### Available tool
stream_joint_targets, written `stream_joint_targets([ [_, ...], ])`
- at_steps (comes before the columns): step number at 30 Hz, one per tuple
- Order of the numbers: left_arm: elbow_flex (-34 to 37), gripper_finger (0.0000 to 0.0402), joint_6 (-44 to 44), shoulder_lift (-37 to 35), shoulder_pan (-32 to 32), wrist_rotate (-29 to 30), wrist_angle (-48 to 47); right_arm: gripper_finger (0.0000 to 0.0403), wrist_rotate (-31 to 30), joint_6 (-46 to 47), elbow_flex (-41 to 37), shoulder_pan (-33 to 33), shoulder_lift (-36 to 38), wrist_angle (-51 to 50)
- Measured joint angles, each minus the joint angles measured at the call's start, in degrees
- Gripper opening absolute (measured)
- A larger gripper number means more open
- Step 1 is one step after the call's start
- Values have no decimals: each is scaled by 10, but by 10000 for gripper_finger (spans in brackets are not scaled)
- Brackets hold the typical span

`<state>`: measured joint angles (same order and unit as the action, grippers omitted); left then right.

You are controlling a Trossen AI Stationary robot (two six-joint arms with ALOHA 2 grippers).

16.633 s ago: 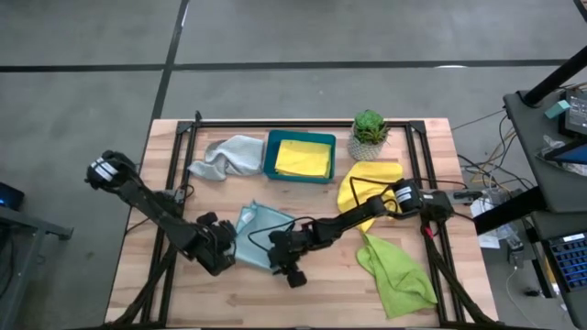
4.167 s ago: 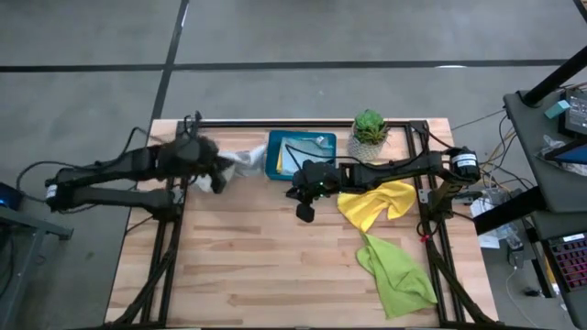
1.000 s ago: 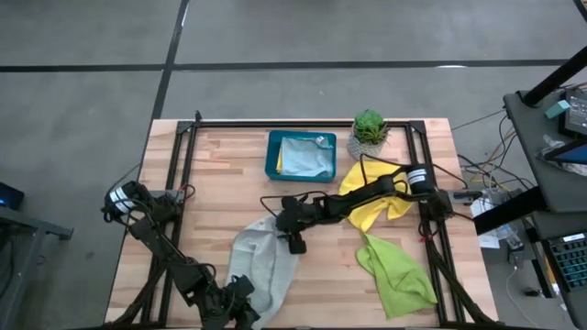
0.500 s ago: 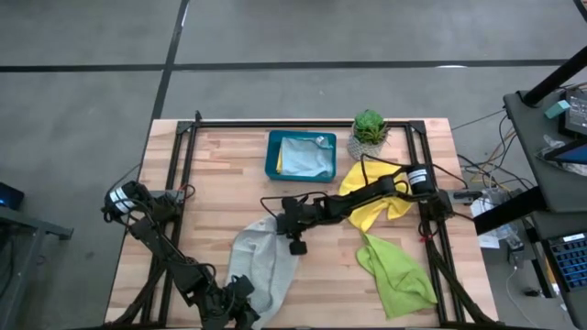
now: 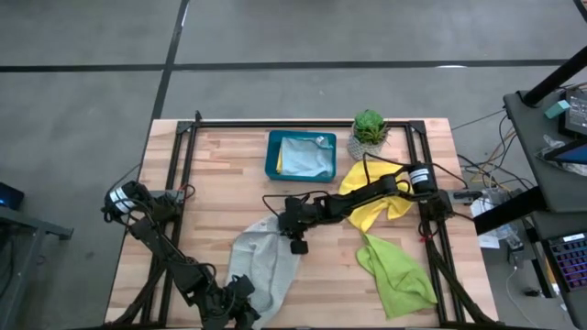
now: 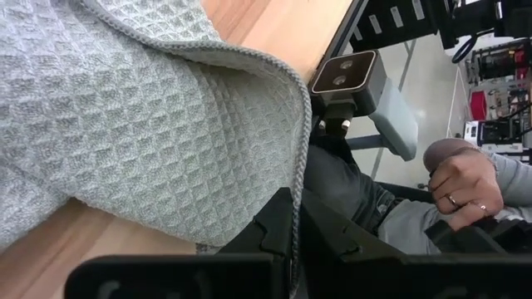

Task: Fold microfiber towels
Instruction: Fold the grey microfiber cloth

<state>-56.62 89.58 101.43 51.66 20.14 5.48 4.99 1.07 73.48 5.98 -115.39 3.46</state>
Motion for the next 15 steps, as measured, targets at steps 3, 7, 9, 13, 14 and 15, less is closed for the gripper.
stream_joint_targets([
  [3,0,0,0,0,-2,1,0,122,0,-2,0,0,-3,7],
  [7,0,0,0,0,-5,5,0,153,0,-15,-1,0,-18,39],
  [9,0,0,0,0,-6,10,0,152,0,-24,-1,0,-19,44],
  [13,0,0,0,0,-6,12,0,113,0,-26,0,0,-18,50],
  [14,0,0,-1,0,-6,12,0,98,0,-29,0,0,-18,50],
  [15,0,0,-2,0,-6,12,0,81,0,-33,0,0,-18,50],
])
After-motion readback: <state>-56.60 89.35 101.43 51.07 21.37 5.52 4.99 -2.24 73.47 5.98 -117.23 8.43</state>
